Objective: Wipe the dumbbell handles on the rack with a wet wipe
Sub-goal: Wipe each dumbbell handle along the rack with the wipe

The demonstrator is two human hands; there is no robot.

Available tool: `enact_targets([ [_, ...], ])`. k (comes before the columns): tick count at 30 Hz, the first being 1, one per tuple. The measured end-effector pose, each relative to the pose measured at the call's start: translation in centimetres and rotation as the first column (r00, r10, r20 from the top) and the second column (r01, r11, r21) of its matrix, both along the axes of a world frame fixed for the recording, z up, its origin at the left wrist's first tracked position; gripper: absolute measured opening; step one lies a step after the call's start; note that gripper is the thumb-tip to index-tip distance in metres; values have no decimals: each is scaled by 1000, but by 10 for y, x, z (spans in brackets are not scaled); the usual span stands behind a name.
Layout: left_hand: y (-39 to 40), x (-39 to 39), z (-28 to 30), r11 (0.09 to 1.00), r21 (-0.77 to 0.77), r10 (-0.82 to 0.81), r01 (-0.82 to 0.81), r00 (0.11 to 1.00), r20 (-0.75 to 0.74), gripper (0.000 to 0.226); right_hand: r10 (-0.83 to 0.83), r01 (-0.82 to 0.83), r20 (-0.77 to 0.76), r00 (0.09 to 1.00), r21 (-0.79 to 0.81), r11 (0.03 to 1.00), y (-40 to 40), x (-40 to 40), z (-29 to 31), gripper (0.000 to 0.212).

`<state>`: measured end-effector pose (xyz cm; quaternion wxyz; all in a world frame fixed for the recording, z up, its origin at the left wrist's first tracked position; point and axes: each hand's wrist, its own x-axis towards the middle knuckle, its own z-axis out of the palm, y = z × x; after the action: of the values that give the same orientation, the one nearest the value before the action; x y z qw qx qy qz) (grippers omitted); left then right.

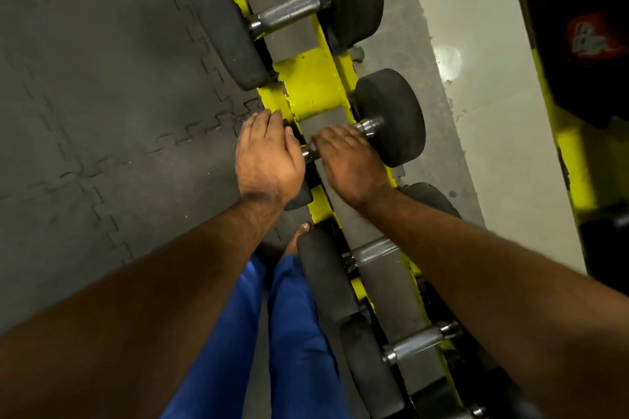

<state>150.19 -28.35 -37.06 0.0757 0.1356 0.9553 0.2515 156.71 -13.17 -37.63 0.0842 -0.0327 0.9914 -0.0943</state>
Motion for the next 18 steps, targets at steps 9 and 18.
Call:
enact_targets([
  [9, 0, 0, -1, 1000, 10, 7, -7, 1000, -9, 49, 55, -50, 90, 994, -52, 997, -23, -4, 12, 47],
  [18, 0, 0, 4, 1000, 11, 4, -4, 1000, -2, 49, 33, -34, -12, 999, -122, 992, -18, -11, 8, 35],
])
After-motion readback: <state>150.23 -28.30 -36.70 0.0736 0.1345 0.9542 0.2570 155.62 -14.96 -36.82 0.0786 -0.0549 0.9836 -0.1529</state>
